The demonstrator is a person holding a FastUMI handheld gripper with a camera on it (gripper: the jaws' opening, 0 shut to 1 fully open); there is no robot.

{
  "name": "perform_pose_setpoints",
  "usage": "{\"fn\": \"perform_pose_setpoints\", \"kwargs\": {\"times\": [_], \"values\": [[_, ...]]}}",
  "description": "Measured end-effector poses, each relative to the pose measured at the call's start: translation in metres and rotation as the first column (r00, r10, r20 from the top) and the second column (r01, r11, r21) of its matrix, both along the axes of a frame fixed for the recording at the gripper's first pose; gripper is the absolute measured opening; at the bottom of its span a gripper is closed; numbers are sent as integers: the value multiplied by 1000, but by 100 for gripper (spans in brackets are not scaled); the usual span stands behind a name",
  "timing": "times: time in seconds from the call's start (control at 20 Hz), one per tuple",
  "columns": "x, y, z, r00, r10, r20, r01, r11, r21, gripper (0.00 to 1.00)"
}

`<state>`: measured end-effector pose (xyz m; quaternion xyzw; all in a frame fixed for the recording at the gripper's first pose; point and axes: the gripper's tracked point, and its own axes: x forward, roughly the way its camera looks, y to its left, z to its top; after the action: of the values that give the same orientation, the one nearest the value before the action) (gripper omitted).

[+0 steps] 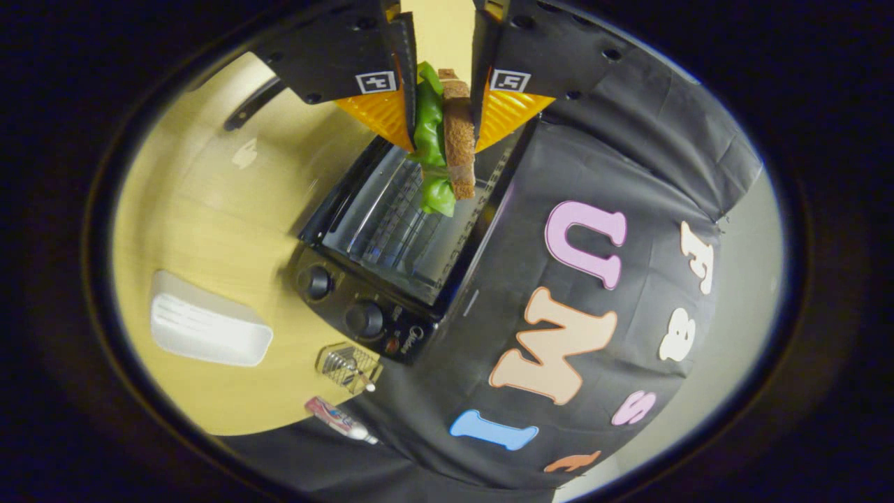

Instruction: Open the toaster oven, put the food inside, and close the toaster oven door.

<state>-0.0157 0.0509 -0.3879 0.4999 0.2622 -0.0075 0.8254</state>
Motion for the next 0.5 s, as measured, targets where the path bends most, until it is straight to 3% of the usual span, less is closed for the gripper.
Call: {"fn": "perform_pose_setpoints", "kwargs": {"times": [0.5], "values": [[72, 0, -22, 999, -44, -2, 44, 997, 62, 34]]}}
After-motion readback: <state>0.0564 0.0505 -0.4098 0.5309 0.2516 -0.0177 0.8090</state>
